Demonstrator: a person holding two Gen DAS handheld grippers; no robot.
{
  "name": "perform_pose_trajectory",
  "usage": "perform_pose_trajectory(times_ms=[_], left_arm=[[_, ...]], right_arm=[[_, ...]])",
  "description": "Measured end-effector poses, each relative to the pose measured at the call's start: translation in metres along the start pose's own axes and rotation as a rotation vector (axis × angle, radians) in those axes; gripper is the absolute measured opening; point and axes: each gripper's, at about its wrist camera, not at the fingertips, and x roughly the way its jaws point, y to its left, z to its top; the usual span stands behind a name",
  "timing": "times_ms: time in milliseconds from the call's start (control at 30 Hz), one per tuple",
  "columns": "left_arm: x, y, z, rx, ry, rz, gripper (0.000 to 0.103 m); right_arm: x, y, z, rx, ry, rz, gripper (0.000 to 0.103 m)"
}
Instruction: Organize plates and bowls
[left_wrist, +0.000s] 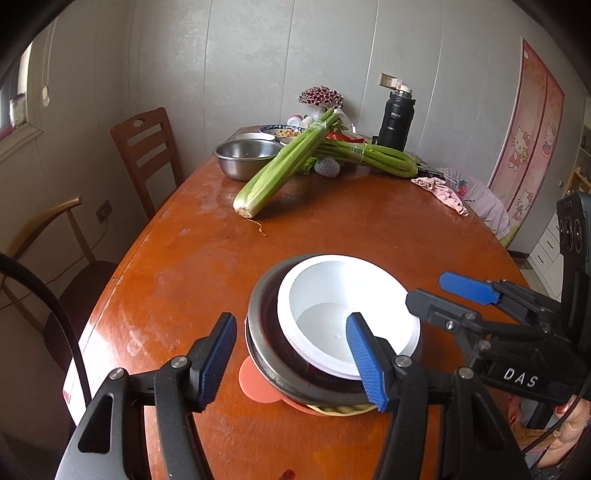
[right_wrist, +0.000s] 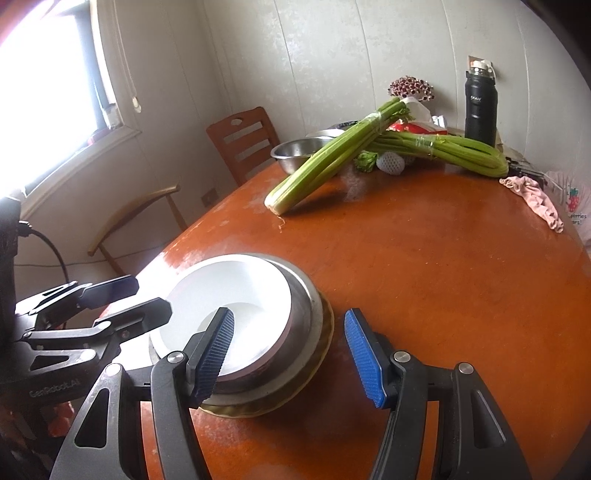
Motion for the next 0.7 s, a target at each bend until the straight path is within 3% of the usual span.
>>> perform_pose_trajectory(times_ms=[267,467,700], left_arm=[[-0.015,-0.009,-0.023,-0.045,-0.013,0.038,0.068],[-0.034,-0.026,-0.051,-0.027,-0.016,0.032,0.069],[-0.05,-0.041,-0.089,-0.054,0.002,0.031,0.07]], right_arm=[[-0.03,0.003,-0.008,-0.025,-0.064,-0.043,0.067],[-0.073,0.016,-0.037,-0.072,-0.107,-0.063,0.07],[-0.088,0.021,-0.09,-0.091,-0.036,-0.094,0.07]])
